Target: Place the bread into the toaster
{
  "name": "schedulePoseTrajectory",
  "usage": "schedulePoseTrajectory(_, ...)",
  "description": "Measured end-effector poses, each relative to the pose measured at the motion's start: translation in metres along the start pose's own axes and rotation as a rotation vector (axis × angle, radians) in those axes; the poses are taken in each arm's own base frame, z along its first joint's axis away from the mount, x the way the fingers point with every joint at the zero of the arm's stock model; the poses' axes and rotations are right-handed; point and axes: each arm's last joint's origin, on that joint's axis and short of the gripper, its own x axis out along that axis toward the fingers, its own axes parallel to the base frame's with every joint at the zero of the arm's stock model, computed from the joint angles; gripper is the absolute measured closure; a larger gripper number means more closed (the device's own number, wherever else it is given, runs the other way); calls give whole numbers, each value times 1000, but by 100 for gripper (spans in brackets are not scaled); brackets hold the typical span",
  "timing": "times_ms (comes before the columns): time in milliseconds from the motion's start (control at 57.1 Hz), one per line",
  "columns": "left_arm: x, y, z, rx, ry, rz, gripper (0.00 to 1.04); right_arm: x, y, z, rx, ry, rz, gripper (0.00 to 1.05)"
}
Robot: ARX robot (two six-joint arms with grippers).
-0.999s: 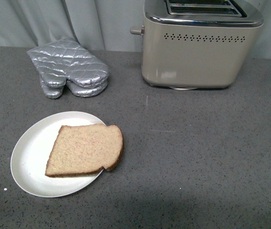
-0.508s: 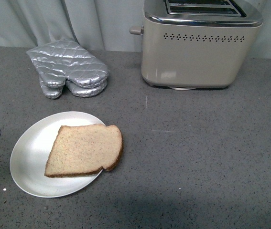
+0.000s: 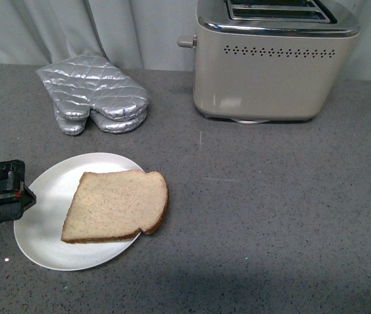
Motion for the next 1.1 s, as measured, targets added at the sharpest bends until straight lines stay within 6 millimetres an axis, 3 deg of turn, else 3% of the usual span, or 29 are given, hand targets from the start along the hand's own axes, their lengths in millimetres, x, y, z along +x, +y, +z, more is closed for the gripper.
schedulePoseTrajectory(140,16,2,2,-4,48,10,9,0,0,0,0,0,0,10)
schedulePoseTrajectory(333,27,1,4,-12,69,12,37,0,0,0,0,0,0,10)
schedulePoseTrajectory(438,32,-1,6,-27,79,11,59,0,0,0,0,0,0,10)
schedulePoseTrajectory(718,33,-5,9,-71,98,-37,101,0,0,0,0,0,0,10)
schedulePoseTrajectory(964,19,-20,14,-133,114,-135,102,0,0,0,0,0,0,10)
schedulePoseTrajectory(1104,15,-42,22,-143,103,-197,102,0,0,0,0,0,0,10)
